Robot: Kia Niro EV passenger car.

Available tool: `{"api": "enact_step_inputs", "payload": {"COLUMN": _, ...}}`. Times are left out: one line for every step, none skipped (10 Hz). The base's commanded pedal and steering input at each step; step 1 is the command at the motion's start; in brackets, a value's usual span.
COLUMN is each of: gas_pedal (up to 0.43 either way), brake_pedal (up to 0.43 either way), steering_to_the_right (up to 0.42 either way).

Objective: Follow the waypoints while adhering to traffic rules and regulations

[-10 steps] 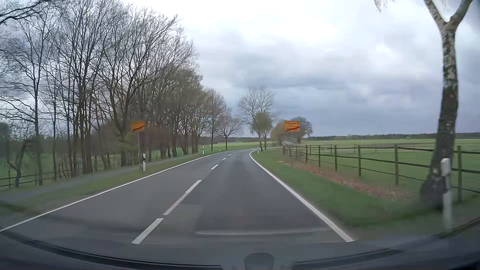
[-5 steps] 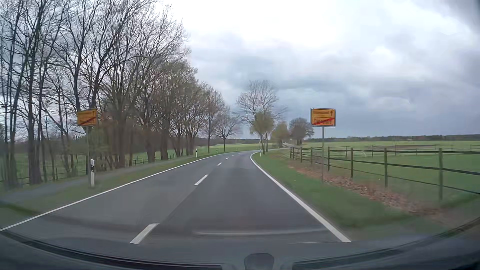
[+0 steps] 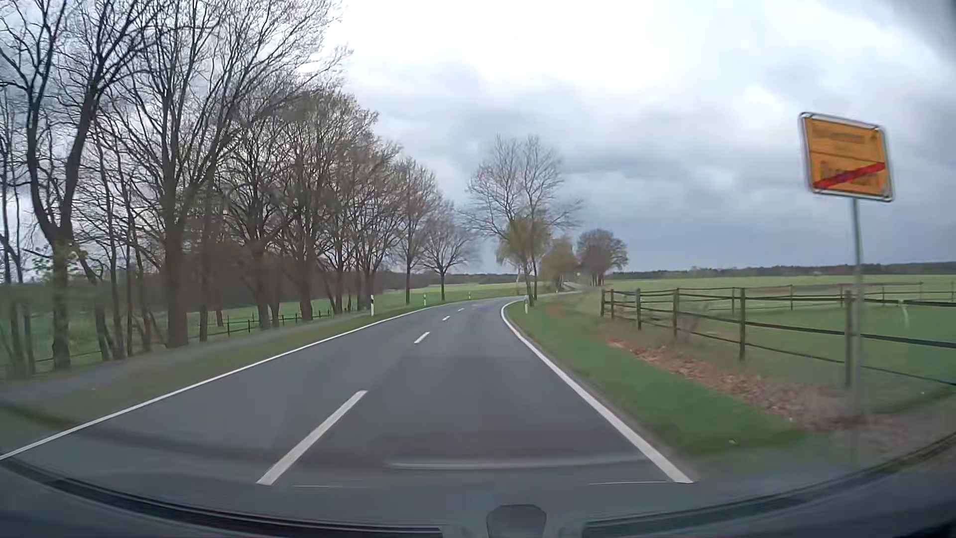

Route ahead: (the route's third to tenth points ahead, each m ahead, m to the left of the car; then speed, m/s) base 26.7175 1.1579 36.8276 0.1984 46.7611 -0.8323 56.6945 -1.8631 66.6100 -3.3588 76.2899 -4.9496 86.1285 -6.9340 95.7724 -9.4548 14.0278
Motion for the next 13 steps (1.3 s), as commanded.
{"api": "enact_step_inputs", "payload": {"gas_pedal": 0.169, "brake_pedal": 0.000, "steering_to_the_right": -0.001}}
{"api": "enact_step_inputs", "payload": {"gas_pedal": 0.169, "brake_pedal": 0.000, "steering_to_the_right": 0.000}}
{"api": "enact_step_inputs", "payload": {"gas_pedal": 0.177, "brake_pedal": 0.000, "steering_to_the_right": 0.000}}
{"api": "enact_step_inputs", "payload": {"gas_pedal": 0.177, "brake_pedal": 0.000, "steering_to_the_right": -0.001}}
{"api": "enact_step_inputs", "payload": {"gas_pedal": 0.177, "brake_pedal": 0.000, "steering_to_the_right": -0.001}}
{"api": "enact_step_inputs", "payload": {"gas_pedal": 0.177, "brake_pedal": 0.000, "steering_to_the_right": -0.001}}
{"api": "enact_step_inputs", "payload": {"gas_pedal": 0.177, "brake_pedal": 0.000, "steering_to_the_right": -0.001}}
{"api": "enact_step_inputs", "payload": {"gas_pedal": 0.177, "brake_pedal": 0.000, "steering_to_the_right": -0.001}}
{"api": "enact_step_inputs", "payload": {"gas_pedal": 0.177, "brake_pedal": 0.000, "steering_to_the_right": -0.001}}
{"api": "enact_step_inputs", "payload": {"gas_pedal": 0.177, "brake_pedal": 0.000, "steering_to_the_right": -0.001}}
{"api": "enact_step_inputs", "payload": {"gas_pedal": 0.177, "brake_pedal": 0.000, "steering_to_the_right": 0.000}}
{"api": "enact_step_inputs", "payload": {"gas_pedal": 0.177, "brake_pedal": 0.000, "steering_to_the_right": 0.001}}
{"api": "enact_step_inputs", "payload": {"gas_pedal": 0.177, "brake_pedal": 0.000, "steering_to_the_right": 0.002}}
